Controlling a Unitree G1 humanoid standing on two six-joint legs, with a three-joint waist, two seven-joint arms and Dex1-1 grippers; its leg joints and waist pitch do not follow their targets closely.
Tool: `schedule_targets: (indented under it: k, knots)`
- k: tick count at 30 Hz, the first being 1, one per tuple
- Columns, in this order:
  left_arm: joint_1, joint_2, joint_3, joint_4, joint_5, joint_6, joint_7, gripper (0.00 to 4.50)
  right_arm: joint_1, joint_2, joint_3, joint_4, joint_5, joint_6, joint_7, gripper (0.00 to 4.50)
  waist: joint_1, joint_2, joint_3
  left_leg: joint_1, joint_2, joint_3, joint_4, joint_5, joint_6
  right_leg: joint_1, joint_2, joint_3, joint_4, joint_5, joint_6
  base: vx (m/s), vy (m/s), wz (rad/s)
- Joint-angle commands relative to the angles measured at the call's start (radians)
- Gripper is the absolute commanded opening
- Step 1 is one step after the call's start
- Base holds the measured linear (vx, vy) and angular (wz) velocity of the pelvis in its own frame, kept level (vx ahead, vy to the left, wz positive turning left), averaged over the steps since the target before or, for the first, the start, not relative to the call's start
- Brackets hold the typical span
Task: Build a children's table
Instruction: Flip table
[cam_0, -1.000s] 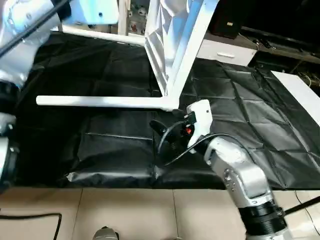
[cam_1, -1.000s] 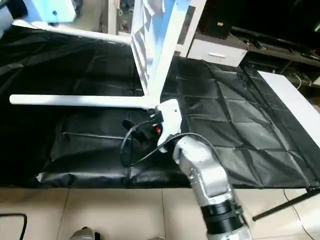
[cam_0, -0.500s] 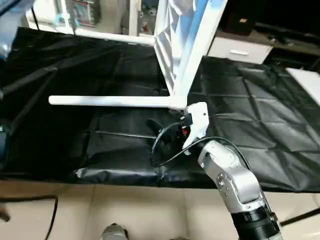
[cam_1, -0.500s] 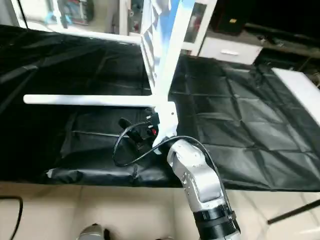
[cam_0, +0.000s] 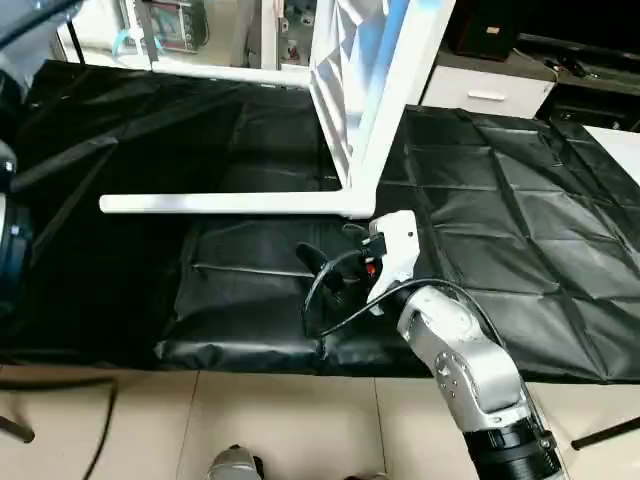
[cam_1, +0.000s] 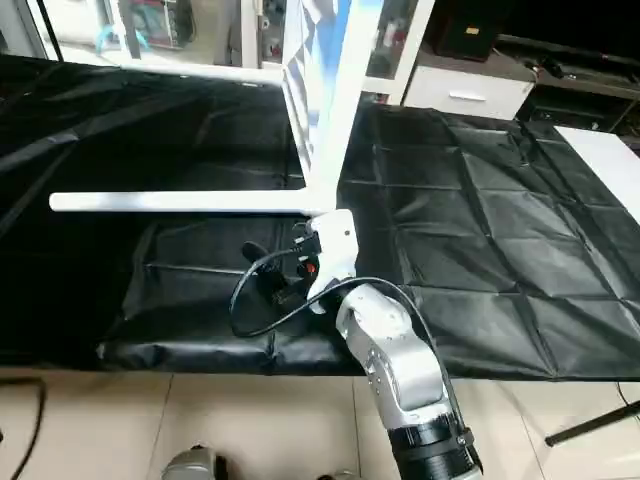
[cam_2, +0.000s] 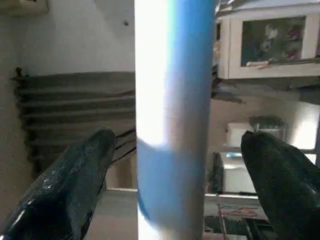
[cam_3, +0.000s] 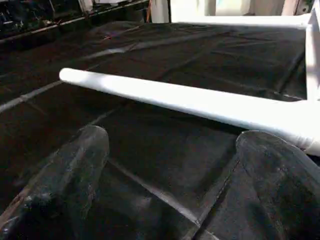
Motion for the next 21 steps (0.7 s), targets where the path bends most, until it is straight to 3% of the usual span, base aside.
schedule_targets:
  k: [1, 4, 6, 10, 14, 21]
  knots:
    - [-0.045, -0.006, -0.021, 0.038, 0.028, 0.006, 0.034, 4.50, -0.005, -0.008, -0.008, -0.007, -0.010, -0.004, -0.004, 4.44, 0.000, 0.046, -0.081, 0.052, 0.079, -0.059, -0.104, -0.493, -0.158, 0.020, -0.105, 0.060, -0.072, -0.272, -0.148, 0.000, 0.000, 0.00]
    - [-0.054, -0.013, -0.025, 0.071, 0.023, -0.004, 0.043, 4.50, -0.003, -0.007, -0.007, -0.008, -0.007, -0.003, 0.000, 4.44, 0.001, 0.045, -0.080, 0.053, 0.080, -0.059, -0.103, -0.494, -0.154, 0.019, -0.107, 0.060, -0.074, -0.277, -0.149, 0.000, 0.000, 0.00]
    - [-0.053, -0.018, -0.017, 0.085, 0.008, -0.011, 0.037, 4.23, 0.002, -0.005, -0.005, -0.017, 0.001, -0.012, 0.012, 4.50, 0.002, 0.046, -0.079, 0.054, 0.082, -0.060, -0.104, -0.501, -0.155, 0.019, -0.106, 0.060, -0.075, -0.280, -0.151, 0.000, 0.000, 0.00]
    - [-0.051, -0.021, -0.012, 0.103, -0.002, -0.013, 0.030, 3.95, 0.023, 0.035, -0.025, -0.080, 0.107, -0.061, 0.090, 4.50, 0.009, 0.049, -0.080, 0.054, 0.083, -0.061, -0.104, -0.511, -0.145, 0.019, -0.109, 0.060, -0.074, -0.261, -0.158, 0.000, 0.000, 0.00]
    - [-0.053, -0.020, -0.017, 0.123, 0.001, -0.018, 0.037, 3.70, 0.040, 0.052, -0.022, -0.131, 0.165, -0.107, 0.153, 4.50, 0.010, 0.050, -0.081, 0.053, 0.085, -0.061, -0.107, -0.507, -0.146, 0.019, -0.105, 0.059, -0.069, -0.238, -0.158, 0.000, 0.000, 0.00]
    - [-0.054, -0.020, -0.023, 0.159, 0.001, -0.024, 0.052, 3.18, 0.054, 0.069, -0.027, -0.161, 0.199, -0.169, 0.205, 4.50, 0.012, 0.050, -0.077, 0.055, 0.084, -0.064, -0.109, -0.554, -0.148, 0.015, -0.109, 0.061, -0.078, -0.314, -0.147, 0.000, 0.000, 0.00]
